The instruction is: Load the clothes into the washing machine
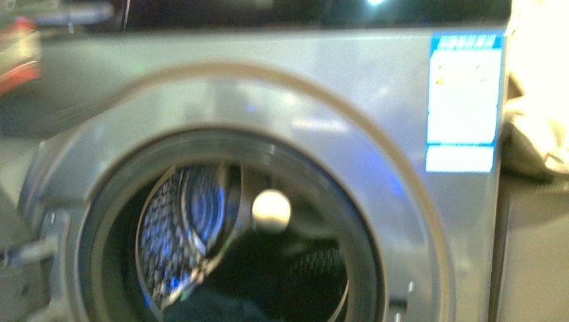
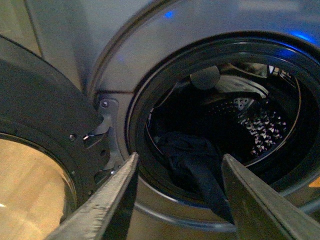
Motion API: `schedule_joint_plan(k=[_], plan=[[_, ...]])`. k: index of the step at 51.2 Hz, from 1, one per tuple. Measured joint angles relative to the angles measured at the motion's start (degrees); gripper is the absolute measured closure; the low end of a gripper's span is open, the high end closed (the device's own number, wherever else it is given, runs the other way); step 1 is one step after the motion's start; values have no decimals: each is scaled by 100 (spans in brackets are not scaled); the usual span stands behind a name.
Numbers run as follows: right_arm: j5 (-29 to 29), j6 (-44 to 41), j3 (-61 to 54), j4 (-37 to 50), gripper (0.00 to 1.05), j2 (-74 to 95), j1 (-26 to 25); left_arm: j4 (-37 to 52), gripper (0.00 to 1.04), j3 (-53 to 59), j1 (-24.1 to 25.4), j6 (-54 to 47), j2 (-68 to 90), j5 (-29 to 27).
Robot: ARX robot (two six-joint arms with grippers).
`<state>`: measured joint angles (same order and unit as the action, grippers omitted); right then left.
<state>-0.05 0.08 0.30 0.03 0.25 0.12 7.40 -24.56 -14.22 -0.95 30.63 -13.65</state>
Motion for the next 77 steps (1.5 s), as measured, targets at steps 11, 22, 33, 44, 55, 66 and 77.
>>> schedule_joint_plan(k=[11, 22, 33, 44, 55, 66, 77], plan=[[7, 0, 0, 0, 102, 0, 0, 205, 92, 898, 485, 63, -481, 474], [9, 0, 0, 0, 102, 0, 0, 282, 101, 1456, 1235, 103, -1040, 1316], [13, 0, 0, 0, 102, 0, 0, 282, 101, 1818, 1412, 103, -1397, 1364], [11, 0, 0, 0, 102, 0, 0, 181, 101, 2055, 1412, 103, -1757, 1366], [11, 0, 0, 0, 102, 0, 0, -391, 101, 2166, 1412, 103, -2363, 1366], [13, 0, 0, 0, 102, 0, 0, -743, 101, 2356, 1412, 105, -3023, 1364], [13, 0, 0, 0, 102, 0, 0, -743, 101, 2356, 1412, 103, -3042, 1366]])
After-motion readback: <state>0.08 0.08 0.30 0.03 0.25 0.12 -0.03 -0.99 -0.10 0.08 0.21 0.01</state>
